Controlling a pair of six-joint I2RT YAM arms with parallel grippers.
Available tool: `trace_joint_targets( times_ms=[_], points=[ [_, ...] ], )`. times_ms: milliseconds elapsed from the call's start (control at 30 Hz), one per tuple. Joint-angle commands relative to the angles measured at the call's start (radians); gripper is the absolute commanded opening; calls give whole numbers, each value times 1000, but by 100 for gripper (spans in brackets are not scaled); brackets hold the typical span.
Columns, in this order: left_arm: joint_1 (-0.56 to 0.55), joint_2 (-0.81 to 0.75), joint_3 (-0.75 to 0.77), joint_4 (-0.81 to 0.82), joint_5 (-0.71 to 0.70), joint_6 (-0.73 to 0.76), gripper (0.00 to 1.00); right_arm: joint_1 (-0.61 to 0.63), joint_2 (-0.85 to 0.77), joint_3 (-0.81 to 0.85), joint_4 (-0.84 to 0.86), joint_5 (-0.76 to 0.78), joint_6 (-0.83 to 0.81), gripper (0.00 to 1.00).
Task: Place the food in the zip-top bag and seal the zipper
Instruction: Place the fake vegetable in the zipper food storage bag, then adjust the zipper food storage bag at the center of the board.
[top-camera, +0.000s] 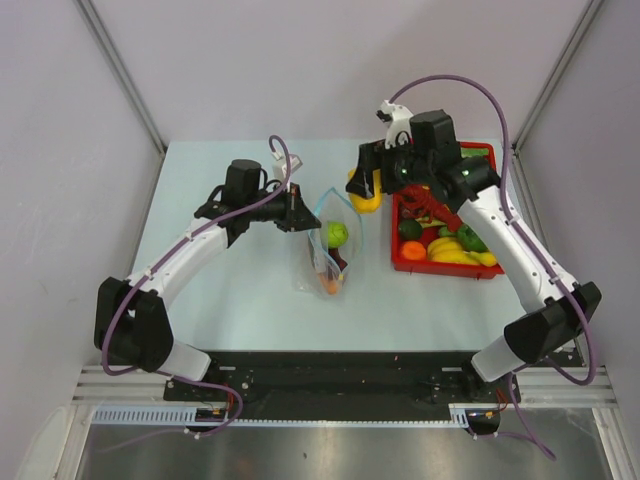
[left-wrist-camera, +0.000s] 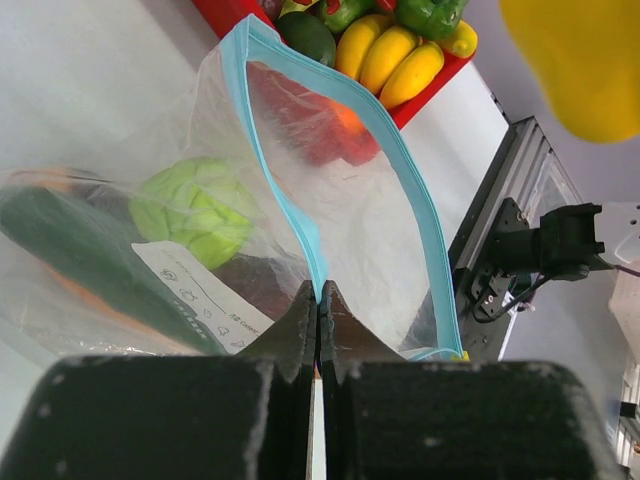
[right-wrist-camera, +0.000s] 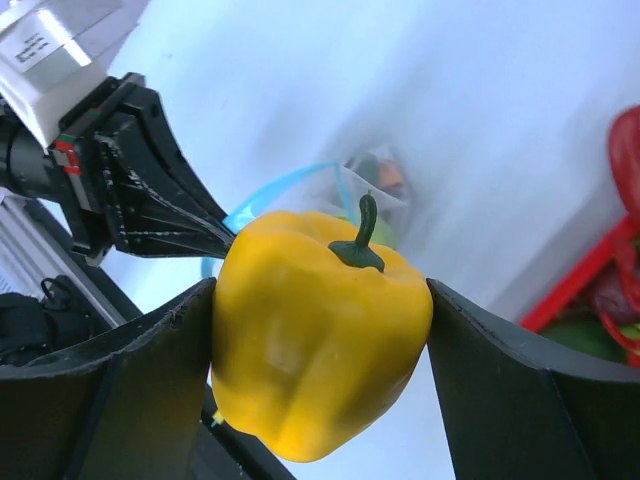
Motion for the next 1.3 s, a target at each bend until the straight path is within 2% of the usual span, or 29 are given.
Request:
trace_joint_targets(
  times_ms=[0, 200, 267, 333, 367, 400, 667, 833, 900, 1000, 1100, 1200, 1233, 1267],
  points=[
    [11, -36, 34, 18, 33, -21, 0, 41, 26, -83, 117, -50, 18, 66],
    [9, -38, 30, 24, 37, -43, 0, 100, 65, -151, 199, -48, -19, 67],
    [9, -38, 28, 24, 34, -48, 0, 110, 71, -162, 214, -47, -28, 71],
    [11, -41, 28, 21, 33, -48, 0, 133, 82, -169, 196, -33, -65, 79],
    [12, -41, 28, 21, 33, -48, 0, 142, 82, -172, 184, -25, -74, 95],
    [14, -41, 27, 21, 33, -51, 0, 147, 83, -171, 173, -13, -85, 100],
    [20, -39, 20, 28, 42, -63, 0, 104, 19, -124, 79, -11, -103, 100],
    [22, -41, 11, 31, 47, -64, 0, 36, 9, -148, 7, 59, -90, 99],
    [23, -38, 14, 35, 51, -66, 0, -7, 25, -175, -2, 18, -68, 93],
    [22, -30, 20, 36, 50, -64, 0, -39, 57, -197, -7, -60, -56, 79],
    [22, -29, 27, 33, 45, -61, 0, -31, 77, -214, 4, -134, -36, 70],
    [22, -33, 30, 21, 36, -52, 0, -10, 88, -245, 18, -160, -36, 53],
    [20, -39, 28, 18, 34, -48, 0, -7, 92, -249, 22, -171, -40, 39],
    [20, -44, 33, 12, 40, -43, 0, -10, 94, -246, 27, -194, -37, 31]
  ],
)
